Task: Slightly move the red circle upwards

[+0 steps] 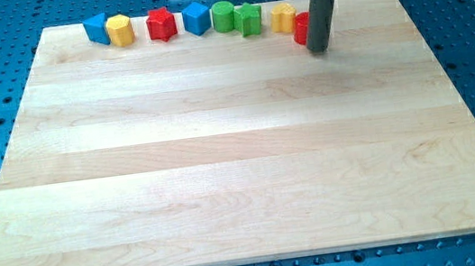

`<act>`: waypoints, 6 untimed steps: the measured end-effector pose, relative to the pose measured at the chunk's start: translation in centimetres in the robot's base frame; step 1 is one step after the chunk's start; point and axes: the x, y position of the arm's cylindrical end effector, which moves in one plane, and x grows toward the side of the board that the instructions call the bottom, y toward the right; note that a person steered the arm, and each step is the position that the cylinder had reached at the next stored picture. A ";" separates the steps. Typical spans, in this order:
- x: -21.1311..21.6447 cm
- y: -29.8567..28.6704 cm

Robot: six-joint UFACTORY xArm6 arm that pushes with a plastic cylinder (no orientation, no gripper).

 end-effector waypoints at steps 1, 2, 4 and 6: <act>-0.1 -0.1; 0.6 -2.9; -2.7 1.4; 1.3 -9.0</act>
